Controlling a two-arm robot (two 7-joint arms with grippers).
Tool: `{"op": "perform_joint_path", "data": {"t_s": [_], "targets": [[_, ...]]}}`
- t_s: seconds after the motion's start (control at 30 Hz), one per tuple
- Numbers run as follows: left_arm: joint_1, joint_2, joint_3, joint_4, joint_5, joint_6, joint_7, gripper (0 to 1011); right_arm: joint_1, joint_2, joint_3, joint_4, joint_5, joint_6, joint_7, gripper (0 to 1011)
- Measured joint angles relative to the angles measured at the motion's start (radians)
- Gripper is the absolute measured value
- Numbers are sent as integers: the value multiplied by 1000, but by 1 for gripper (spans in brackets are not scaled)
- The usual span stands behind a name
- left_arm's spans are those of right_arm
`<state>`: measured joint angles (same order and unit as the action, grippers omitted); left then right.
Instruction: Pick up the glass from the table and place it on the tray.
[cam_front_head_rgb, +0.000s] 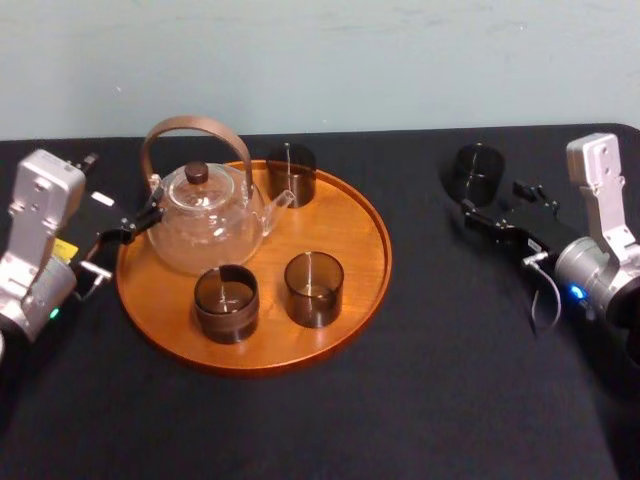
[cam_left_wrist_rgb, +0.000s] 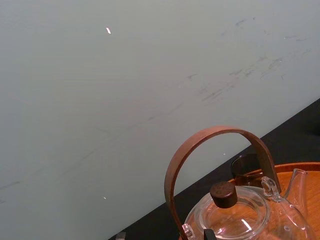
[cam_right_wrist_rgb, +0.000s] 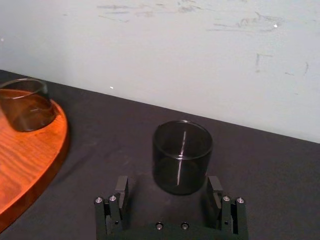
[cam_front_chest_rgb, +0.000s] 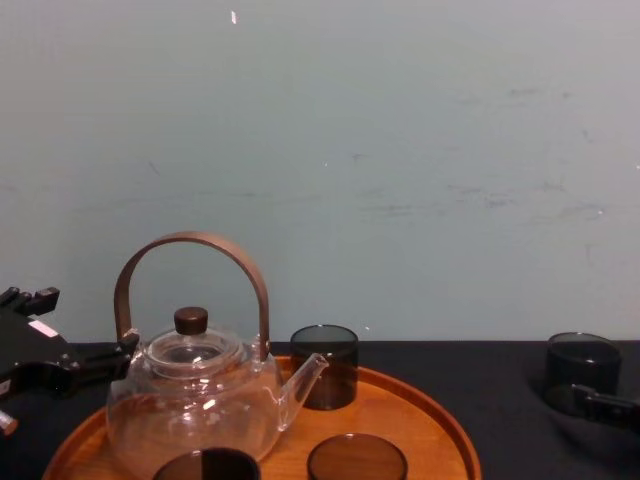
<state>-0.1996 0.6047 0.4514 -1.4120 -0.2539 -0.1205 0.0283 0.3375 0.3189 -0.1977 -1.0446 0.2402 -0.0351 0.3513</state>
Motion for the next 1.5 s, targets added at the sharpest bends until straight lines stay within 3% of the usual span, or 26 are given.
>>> {"op": "perform_joint_path", "data": {"t_s": [0.73,1.17,1.33,1.5], "targets": [[0,0,0,0,0,0,0,1010,173,-53,-2,261,-30,-62,21,1002],[0,0,0,0,0,0,0,1010,324,-107,-14,508,-62,-162,50,1002],[0,0,0,0,0,0,0,1010,406,-135,-14,655,-80,-227,65,1002],[0,0,0,0,0,0,0,1010,443,-148,-13,726,-91,-267,74,1002]]}}
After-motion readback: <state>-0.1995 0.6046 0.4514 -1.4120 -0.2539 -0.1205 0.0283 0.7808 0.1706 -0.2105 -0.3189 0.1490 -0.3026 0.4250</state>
